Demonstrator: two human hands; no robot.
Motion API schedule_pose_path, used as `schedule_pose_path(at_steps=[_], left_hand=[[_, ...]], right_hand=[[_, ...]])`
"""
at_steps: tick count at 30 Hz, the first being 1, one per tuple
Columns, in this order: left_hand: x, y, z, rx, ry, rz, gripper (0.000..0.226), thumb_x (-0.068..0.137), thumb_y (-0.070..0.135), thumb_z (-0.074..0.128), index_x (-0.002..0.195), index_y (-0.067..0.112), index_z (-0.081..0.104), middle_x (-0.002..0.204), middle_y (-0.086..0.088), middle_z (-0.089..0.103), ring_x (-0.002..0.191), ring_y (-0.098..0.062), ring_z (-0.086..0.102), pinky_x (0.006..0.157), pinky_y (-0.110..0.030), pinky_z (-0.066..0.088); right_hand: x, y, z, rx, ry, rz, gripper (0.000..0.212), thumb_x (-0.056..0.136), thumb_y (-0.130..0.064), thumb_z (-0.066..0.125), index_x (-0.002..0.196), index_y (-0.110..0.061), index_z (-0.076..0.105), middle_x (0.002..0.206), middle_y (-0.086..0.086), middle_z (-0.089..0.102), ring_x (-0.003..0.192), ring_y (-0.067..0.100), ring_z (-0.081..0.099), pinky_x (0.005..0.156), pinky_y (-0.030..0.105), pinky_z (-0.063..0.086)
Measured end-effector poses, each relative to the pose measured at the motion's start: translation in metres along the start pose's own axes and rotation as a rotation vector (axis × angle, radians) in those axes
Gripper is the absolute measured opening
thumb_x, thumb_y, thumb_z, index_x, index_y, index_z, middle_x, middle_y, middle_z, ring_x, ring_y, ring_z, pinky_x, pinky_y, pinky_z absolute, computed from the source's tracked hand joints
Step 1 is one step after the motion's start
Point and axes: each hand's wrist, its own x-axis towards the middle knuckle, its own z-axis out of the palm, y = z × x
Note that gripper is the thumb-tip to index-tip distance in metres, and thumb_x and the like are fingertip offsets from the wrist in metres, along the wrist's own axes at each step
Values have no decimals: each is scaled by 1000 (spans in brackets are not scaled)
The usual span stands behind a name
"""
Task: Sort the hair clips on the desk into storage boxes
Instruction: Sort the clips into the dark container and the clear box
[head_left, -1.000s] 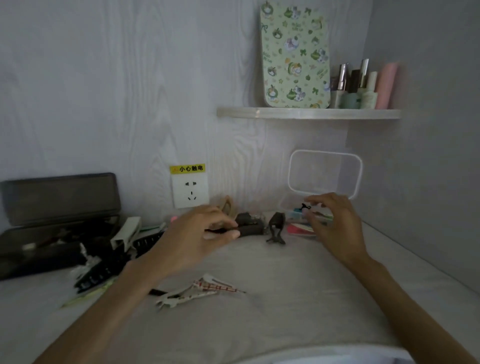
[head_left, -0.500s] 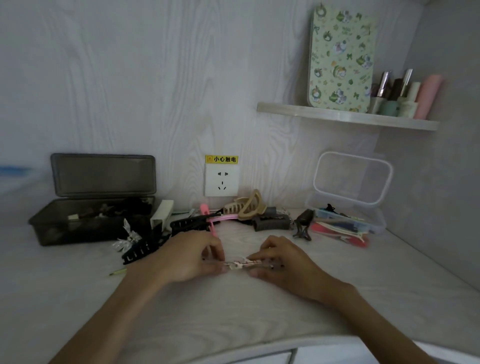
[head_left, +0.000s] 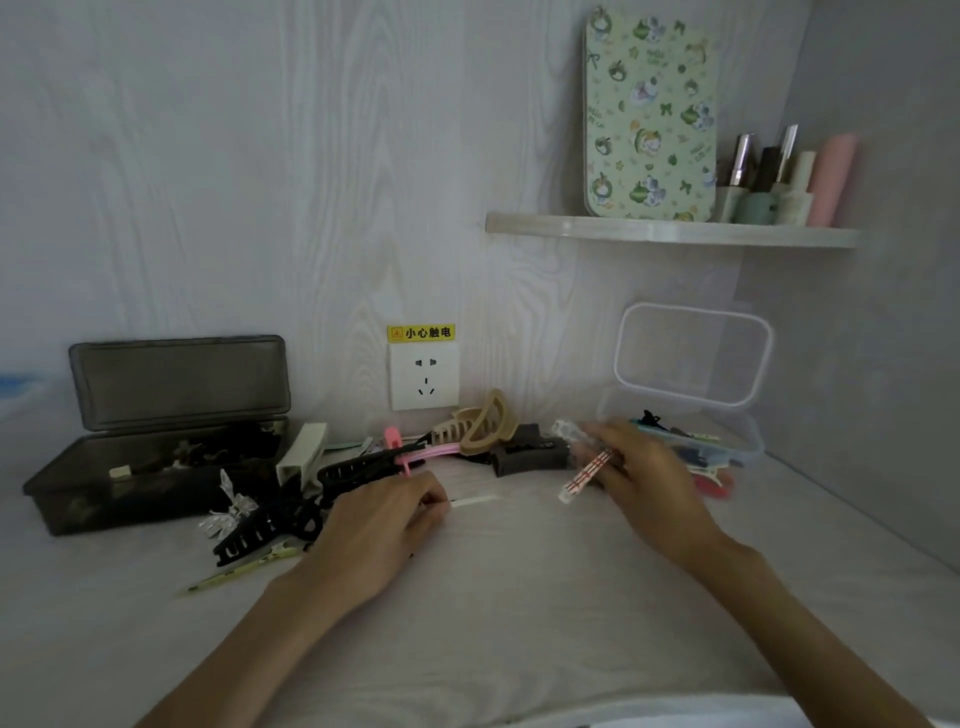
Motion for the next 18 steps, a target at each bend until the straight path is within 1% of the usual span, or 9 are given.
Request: schedule_pose_path(at_steps=[2,3,4,5,7,10,14,16,18], left_hand=[[3,4,4,-6,13,-22,16,95,41,45,101,35,58,100,16,63,92,-1,57,75,-21,45],[5,7,6,-17,16,-31,15,95,41,45,101,35,58,100,17,63,93,-1,57,77,-21,45],[8,9,7,-33,19,-38,15,94,41,46,101,36,58,100,18,63,94,-1,57,78,-21,47],[12,13,7,-47,22,-38,15,94,40,46,101,35,59,101,19,63,94,-1,58,80,-23,48],[24,23,7,-64,44,-19,18,94,41,47,103,33,61,100,18,64,91,-1,58,78,-24,50],[48,42,6,-76,113,10,20,93,42,49,103,32,63,100,18,65,90,-2,59,73,-22,45],[90,78,12,-125,188,54,19,94,39,50,102,28,63,98,16,65,90,-5,59,61,-17,37],[111,96,16,-175,208,90,18,94,37,51,101,26,63,98,13,67,86,-5,59,64,-17,42],[134,111,21,-231,213,125,18,94,35,52,102,25,64,99,11,69,89,-6,61,73,-24,50]], right_hand=[[7,14,-25,-84,193,61,9,91,-13,56,96,-15,64,71,-12,49,62,2,50,57,14,32],[12,23,-35,-164,262,118,15,92,-12,54,103,-12,64,78,-7,55,66,8,54,60,20,35],[16,35,-43,-242,290,198,21,92,-10,52,111,-10,62,90,3,60,74,22,60,63,27,39],[21,47,-49,-302,267,301,26,92,-8,50,117,-8,60,102,12,60,85,34,61,69,34,43],[27,70,-53,-351,114,487,35,88,-4,49,123,-5,53,116,20,54,99,41,58,79,40,45],[31,85,-49,-259,-46,618,37,87,-10,49,121,2,46,117,23,47,109,40,50,86,41,42],[28,94,-44,-311,-20,589,48,89,-13,45,136,-6,39,132,18,42,122,35,38,101,42,31],[25,96,-45,-318,3,548,44,91,-14,42,135,-17,45,136,10,43,127,30,34,106,40,24],[22,100,-47,-284,144,489,38,90,-13,41,122,-21,59,130,8,54,122,30,42,105,41,27]])
